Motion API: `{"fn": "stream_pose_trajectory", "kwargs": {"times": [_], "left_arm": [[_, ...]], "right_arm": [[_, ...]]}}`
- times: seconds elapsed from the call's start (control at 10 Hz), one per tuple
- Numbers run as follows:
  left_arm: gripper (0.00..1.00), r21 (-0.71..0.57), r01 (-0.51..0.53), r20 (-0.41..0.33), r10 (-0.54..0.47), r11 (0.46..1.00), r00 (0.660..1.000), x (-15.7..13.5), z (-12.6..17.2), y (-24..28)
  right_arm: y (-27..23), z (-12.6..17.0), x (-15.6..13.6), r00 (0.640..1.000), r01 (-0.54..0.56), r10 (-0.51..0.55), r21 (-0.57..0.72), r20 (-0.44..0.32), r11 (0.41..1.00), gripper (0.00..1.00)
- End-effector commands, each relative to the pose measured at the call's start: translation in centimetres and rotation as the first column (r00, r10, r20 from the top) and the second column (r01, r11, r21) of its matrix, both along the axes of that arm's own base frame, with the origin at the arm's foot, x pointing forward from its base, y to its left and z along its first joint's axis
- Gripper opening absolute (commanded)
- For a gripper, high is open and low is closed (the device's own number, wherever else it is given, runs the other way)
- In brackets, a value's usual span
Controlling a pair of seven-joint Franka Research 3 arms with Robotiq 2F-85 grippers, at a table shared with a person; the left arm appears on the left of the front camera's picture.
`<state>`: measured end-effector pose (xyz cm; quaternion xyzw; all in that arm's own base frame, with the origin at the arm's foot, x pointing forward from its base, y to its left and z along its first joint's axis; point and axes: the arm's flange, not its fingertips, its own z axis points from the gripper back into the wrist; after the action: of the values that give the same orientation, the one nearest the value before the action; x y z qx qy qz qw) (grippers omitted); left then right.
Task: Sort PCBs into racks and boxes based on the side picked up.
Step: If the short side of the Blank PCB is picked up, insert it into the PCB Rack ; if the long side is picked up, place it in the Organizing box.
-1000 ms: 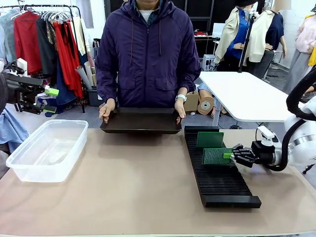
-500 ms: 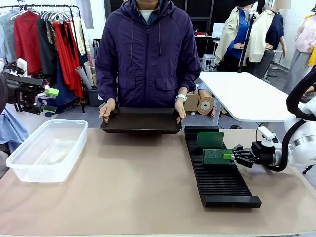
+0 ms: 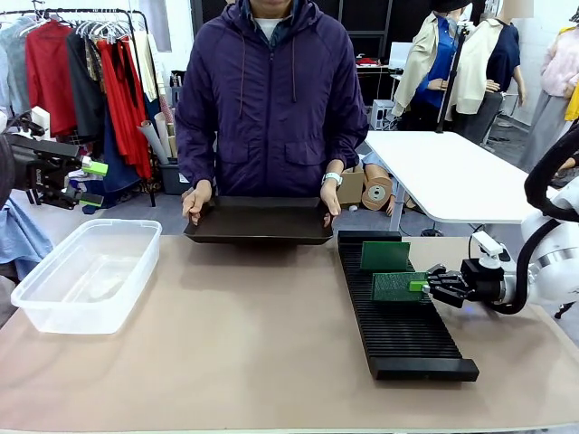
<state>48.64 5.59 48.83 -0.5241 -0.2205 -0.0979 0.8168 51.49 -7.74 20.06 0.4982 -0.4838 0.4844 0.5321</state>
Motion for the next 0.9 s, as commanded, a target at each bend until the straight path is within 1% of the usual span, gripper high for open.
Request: {"fn": "stream_pose_trajectory", "kwargs": {"times": [0.0,0.4,0.5,0.6,0.7,0.8], "left_arm": [[1.00,-0.003,0.001,0.003,-0.001,1.000,1.000,-0.06,0.13,-0.04],[1.00,-0.003,0.001,0.003,-0.001,1.000,1.000,-0.06,0.13,-0.04],[1.00,-0.003,0.001,0.003,-0.001,1.000,1.000,-0.06,0.13,-0.04],[1.00,-0.003,0.001,0.003,-0.001,1.000,1.000,-0.06,0.13,-0.04],[1.00,-0.003,0.001,0.003,-0.001,1.000,1.000,-0.06,0.13,-0.04],[1.00,-0.003,0.001,0.003,-0.001,1.000,1.000,-0.06,0.13,-0.04]], "right_arm": [[0.13,0.22,0.03,1.000,-0.005,0.005,0.005,0.000,1.000,0.00],[0.07,-0.34,0.24,0.999,0.036,-0.035,-0.038,0.015,0.999,0.00],[0.15,-0.49,0.21,0.999,0.042,-0.041,-0.045,0.016,0.998,0.05],[0.18,-0.54,0.20,0.999,0.043,-0.043,-0.043,0.012,0.998,0.15],[0.17,-0.34,0.16,0.998,0.056,-0.056,-0.030,0.013,0.998,0.32],[0.11,-0.04,0.17,0.998,0.068,-0.068,-0.020,0.017,0.997,0.51]]}}
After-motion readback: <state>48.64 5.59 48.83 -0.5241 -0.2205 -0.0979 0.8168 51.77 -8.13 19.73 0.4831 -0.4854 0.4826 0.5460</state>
